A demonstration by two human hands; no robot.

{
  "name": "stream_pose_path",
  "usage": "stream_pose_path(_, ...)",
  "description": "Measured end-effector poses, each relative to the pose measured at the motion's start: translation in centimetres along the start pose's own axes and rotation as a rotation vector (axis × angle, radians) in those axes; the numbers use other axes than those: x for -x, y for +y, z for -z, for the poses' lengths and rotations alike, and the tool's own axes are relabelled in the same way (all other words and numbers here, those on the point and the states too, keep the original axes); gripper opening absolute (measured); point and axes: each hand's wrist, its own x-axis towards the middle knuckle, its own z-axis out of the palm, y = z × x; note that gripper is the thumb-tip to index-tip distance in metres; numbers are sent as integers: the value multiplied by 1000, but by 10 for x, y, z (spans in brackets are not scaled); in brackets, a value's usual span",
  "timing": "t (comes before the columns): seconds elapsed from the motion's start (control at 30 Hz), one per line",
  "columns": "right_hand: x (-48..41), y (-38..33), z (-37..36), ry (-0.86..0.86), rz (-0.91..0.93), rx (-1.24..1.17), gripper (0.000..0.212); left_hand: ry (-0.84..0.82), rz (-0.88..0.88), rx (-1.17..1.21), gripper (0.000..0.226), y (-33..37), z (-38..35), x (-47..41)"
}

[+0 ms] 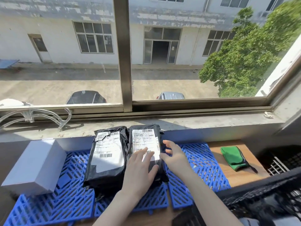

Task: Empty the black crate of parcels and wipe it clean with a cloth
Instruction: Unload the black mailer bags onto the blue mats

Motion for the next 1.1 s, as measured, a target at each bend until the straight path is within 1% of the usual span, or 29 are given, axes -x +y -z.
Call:
stream_pose_path(0.1,18,-5,32,59,74,5,46,100,33,145,44,32,9,1)
stream_pose_path(0.17,33,-6,55,97,123,0,43,152,8,205,45,58,15,5)
stream_pose_path(0.27,57,2,93,143,168,-35,38,195,-41,276,38,107,20,16)
stream_pose_path(0.43,105,36,165,201,183,-12,35,227,-76,353,36,198,14,42)
stream_pose_path(0.5,122,56,195,226,171,2,33,206,-80,370,34,233,3,52)
stream_pose_path(0.63,149,97,250,248,104,35,31,95,-76,400,35,294,-29,69)
stream_pose_path(0.73,165,129,286,259,29,66,34,-45,-44,408,38,331,-58,81)
stream_pose_path(0.83,177,162,318,264,-66,84,36,-191,-39,333,47,361,-89,88)
stream_pose_path(0.97,185,205,343,228,-179,151,41,-382,-16,229,58,388,-130,92)
stream_pose_path(1.1,180,249,349,155,-321,248,49,-550,34,192,64,406,-170,96)
